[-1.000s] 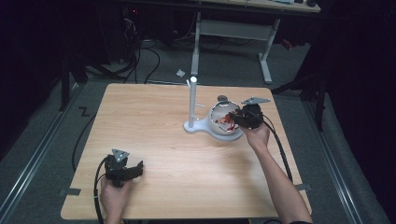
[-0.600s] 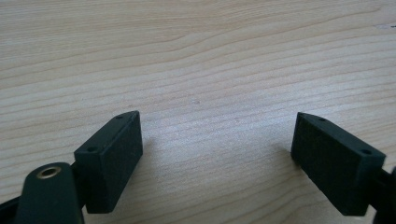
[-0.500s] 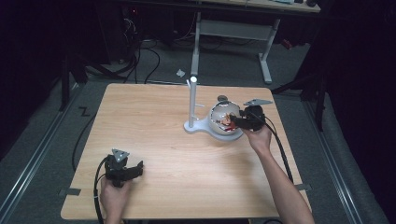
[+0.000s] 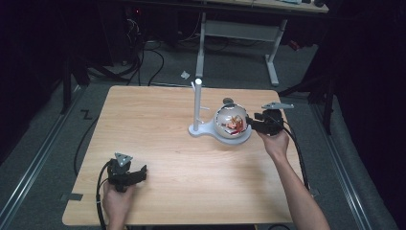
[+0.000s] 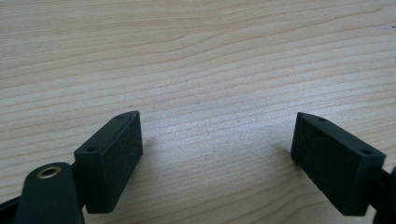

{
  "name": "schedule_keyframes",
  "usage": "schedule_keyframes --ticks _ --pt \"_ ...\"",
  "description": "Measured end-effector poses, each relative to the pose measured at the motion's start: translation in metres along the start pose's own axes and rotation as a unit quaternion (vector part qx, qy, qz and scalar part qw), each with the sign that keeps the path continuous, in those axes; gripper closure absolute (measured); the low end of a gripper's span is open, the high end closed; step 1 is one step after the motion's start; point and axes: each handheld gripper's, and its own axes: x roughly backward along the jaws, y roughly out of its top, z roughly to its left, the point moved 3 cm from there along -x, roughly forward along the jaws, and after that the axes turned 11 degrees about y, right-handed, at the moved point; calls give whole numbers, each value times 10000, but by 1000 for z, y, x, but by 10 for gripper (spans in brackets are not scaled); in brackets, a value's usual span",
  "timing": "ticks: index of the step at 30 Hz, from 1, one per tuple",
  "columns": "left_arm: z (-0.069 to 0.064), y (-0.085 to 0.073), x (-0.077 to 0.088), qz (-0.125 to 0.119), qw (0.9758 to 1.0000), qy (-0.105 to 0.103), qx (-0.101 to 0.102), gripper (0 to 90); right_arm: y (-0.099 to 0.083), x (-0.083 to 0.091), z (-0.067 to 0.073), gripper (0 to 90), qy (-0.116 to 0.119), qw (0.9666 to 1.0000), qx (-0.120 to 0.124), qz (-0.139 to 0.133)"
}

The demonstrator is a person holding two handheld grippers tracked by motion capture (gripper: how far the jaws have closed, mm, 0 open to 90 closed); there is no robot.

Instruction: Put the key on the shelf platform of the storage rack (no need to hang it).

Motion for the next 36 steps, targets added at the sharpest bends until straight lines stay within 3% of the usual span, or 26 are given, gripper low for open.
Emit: schedule_keyframes --ticks 4,11,16,19,22,27,36 --pt "0 0 0 0 10000 2 2 169 -1 6 0 535 -23 9999 -33 -125" --pt "0 0 0 0 10000 0 -2 169 -9 19 -7 518 -51 9999 -109 -118" --pt "0 0 0 0 10000 2 0 169 -10 37 -7 513 -47 9998 -61 -179" --pt "0 0 0 2 10000 -1 -4 169 -14 46 -7 517 -39 9994 -109 -315" --pt "0 0 0 2 10000 2 3 168 -19 52 -7 516 41 9993 -241 -269" --pt "0 0 0 2 10000 -2 -4 168 -20 66 -2 511 75 9991 -148 -394" --pt "0 0 0 2 10000 -4 -7 168 -37 75 -4 505 107 9985 -270 -475"
